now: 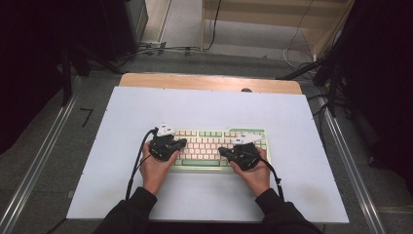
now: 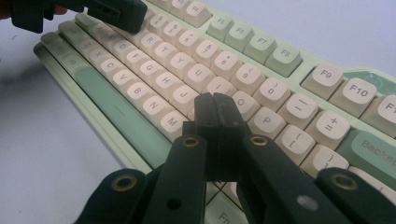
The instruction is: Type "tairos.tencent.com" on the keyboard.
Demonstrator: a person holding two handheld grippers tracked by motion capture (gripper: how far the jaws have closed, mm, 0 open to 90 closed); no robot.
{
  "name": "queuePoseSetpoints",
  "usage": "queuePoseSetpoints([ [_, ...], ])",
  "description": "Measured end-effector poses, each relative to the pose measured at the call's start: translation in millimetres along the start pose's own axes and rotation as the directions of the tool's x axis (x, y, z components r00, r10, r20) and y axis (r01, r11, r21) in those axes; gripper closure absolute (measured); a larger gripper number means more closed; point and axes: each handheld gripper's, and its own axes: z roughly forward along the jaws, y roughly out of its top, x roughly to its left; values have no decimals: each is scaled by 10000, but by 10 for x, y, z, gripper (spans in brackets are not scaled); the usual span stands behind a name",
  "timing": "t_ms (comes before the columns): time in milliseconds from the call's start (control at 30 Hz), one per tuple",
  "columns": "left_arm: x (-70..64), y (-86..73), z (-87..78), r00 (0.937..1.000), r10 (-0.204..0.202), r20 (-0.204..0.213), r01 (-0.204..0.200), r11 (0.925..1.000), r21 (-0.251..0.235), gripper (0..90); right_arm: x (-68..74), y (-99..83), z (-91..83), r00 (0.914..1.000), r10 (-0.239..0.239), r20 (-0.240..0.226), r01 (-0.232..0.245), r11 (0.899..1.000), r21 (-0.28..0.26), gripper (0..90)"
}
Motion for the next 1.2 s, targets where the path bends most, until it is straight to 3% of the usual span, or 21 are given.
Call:
queuePoseSetpoints([
  [233,-10,-13,24,10000,-2,26,1,9999,150,900,3,0,3,10000,9,9,-9,10000,13,878],
  [400,-26,7,-27,10000,14,68,-12,9995,-315,900,6,0,7,10000,10,-4,-10,10000,2,879],
  [600,-12,12,-47,9996,-139,236,148,9992,-377,900,30,16,14,9999,-37,-98,37,10000,-34,878],
  [1200,35,18,-93,9997,-222,49,224,9980,-591,900,175,88,144,9979,-360,-545,362,9993,35,879],
])
